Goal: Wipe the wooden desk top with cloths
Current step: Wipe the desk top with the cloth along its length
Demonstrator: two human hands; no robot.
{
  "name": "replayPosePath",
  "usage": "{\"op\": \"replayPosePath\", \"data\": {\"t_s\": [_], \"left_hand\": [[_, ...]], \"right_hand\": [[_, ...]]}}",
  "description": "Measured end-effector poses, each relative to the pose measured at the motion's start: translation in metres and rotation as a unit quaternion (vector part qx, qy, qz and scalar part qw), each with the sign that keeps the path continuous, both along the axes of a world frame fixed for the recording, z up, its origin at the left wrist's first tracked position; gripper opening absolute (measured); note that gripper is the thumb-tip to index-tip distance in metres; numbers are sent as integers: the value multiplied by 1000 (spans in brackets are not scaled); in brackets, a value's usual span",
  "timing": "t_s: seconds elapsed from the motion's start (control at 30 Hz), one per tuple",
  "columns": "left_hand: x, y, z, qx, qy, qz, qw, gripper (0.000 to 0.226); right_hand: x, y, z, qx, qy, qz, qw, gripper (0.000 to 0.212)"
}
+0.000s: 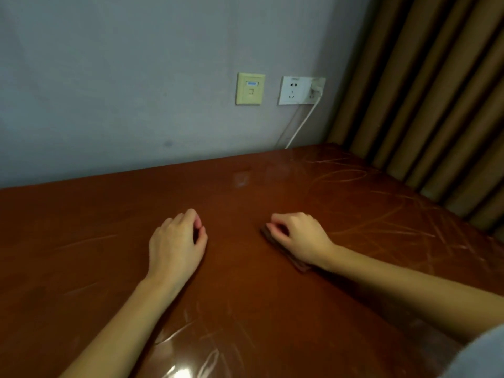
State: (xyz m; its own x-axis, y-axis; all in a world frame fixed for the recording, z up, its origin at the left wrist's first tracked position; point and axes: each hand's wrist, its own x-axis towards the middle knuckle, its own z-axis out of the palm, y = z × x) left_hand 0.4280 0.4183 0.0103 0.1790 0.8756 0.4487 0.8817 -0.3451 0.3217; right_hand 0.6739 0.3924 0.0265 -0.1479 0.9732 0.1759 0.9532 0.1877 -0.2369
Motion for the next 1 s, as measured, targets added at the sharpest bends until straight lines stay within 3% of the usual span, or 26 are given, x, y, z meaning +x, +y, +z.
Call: {"op": "replayPosePath", "data": {"t_s": [0.2,0.37,0.5,0.73,0.83,1.0], "left_hand": [[2,0,1,-5,0,2,1000,7],[2,0,3,-13,0,7,1000,7],[1,0,3,-9,-5,5,1000,7],[0,-3,3,-8,-19,0,1000,6],[-1,-3,2,-2,-21,-3,1000,6],[0,0,1,2,-15,-3,1000,7]], "right_hand": [[67,45,2,18,-7,-148,989,32],[46,106,3,41,-14,-217,975,31],[9,103,4,36,-6,-181,983,25],[-7,-6,0,19,3,7,1000,27],[27,-29,-2,8,-4,-16,1000,28],[90,7,3,9,-16,-153,988,29]]}}
